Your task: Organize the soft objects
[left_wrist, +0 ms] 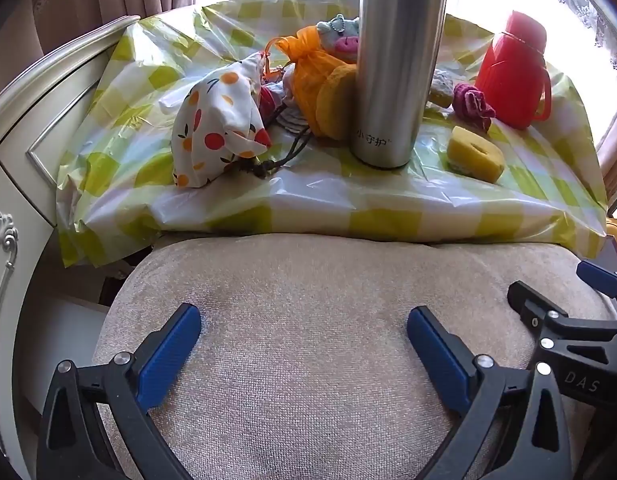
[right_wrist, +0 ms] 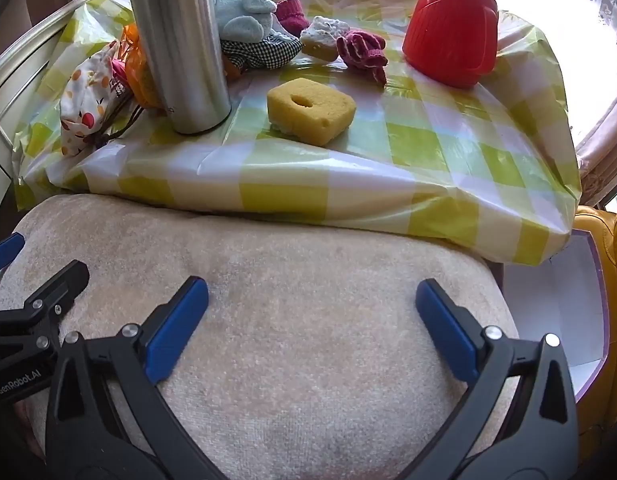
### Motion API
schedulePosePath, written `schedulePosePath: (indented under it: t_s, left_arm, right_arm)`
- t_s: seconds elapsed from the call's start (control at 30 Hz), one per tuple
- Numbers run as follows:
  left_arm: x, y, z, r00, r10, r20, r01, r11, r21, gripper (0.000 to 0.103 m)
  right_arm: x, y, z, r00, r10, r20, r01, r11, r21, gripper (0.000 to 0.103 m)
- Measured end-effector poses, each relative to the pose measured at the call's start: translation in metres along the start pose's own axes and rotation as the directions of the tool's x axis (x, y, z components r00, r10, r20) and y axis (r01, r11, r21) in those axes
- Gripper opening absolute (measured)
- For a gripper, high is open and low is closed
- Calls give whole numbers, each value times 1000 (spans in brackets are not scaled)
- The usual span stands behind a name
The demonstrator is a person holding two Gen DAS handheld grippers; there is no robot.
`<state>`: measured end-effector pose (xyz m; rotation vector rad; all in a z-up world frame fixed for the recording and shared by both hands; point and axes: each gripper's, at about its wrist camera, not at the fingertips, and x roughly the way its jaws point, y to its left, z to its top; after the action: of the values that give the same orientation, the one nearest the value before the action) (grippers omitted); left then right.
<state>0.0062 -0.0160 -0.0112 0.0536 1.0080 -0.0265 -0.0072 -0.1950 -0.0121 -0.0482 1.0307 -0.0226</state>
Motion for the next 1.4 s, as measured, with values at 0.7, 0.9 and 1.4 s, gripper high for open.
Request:
schedulePosePath:
  t_s: [0.7, 0.9, 1.4]
  left_arm:
    - [-3, -3, -1, 999, 27, 46, -27, 1000, 6, 103]
    - [-3, -3, -1, 999, 27, 46, -27, 1000, 6, 103]
    - [-3, -3, -1, 999, 27, 47, -28, 1000, 7, 103]
  right_arm:
    - [8, 4, 0, 998, 63, -23, -62, 997, 43, 103]
    - [6, 4, -1, 997, 69, -17, -69, 996, 49, 103]
    - [7, -2, 1, 998, 49, -27, -48, 998, 33, 103]
